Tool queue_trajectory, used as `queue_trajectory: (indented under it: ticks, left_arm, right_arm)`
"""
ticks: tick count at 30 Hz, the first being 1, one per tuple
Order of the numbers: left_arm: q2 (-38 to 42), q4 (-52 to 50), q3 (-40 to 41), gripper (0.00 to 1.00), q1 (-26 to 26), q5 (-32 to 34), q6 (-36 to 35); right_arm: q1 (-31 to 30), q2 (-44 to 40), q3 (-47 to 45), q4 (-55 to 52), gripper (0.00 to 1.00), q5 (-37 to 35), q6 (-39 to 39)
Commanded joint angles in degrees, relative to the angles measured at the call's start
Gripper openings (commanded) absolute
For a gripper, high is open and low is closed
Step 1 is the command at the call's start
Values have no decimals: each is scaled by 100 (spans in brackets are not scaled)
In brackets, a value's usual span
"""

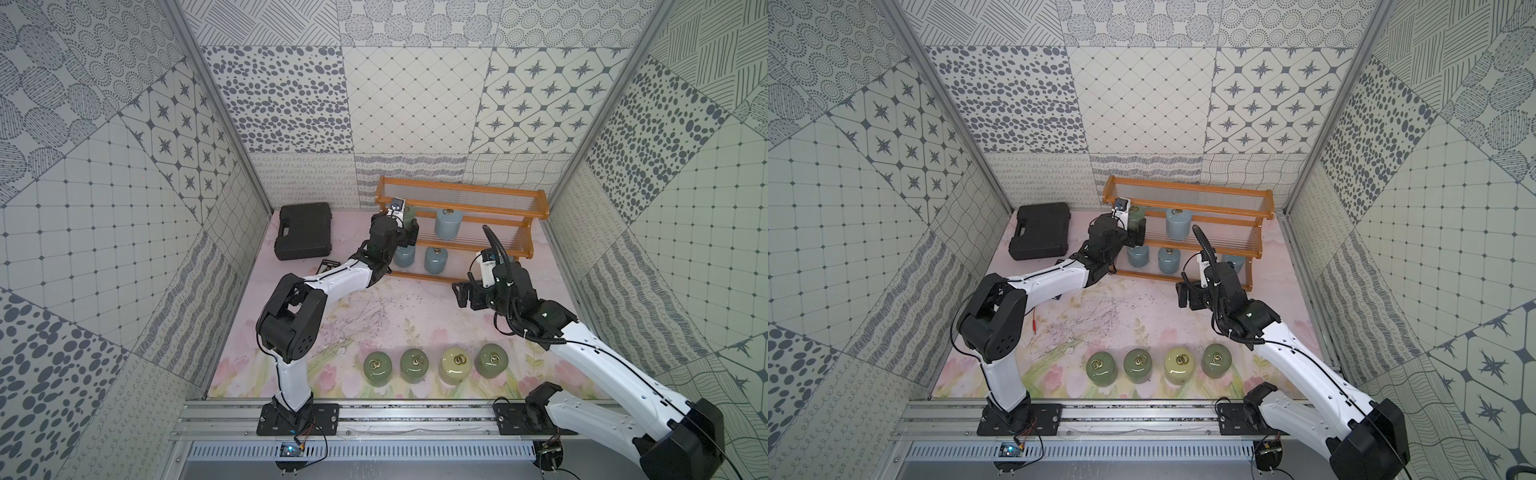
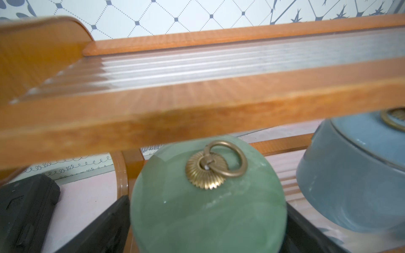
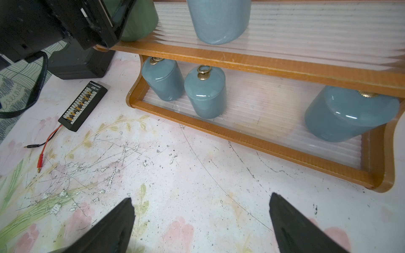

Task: Remove the tea canisters from the shelf
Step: Pick up the tea canister from the shelf.

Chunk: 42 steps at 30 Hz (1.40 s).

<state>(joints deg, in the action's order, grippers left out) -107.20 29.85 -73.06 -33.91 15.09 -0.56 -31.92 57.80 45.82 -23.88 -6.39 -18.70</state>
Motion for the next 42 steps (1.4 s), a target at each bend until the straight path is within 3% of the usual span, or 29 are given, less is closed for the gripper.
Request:
queue_trajectory:
  ticks: [1,15,21,30,42]
  left_arm:
    - [-139,710,-141,100,78,143,-84]
    - [-611,939,-513,98,170,79,-94]
    - [-706,1092,-588,89,194,13,-103]
    - [-387,1637,-58,71,195,-315,31]
    - [361,1587,372,64,192,-904,254]
  right_arm:
    - [40,22,-81,269,100,56,-52]
    - [81,24,-148,275,100,28,-101]
    - [99,60,-153,268,100,23,-91]
    - [108,68,-202,254,100,47,-91]
    - [116,17,-277,248,100,86,-118]
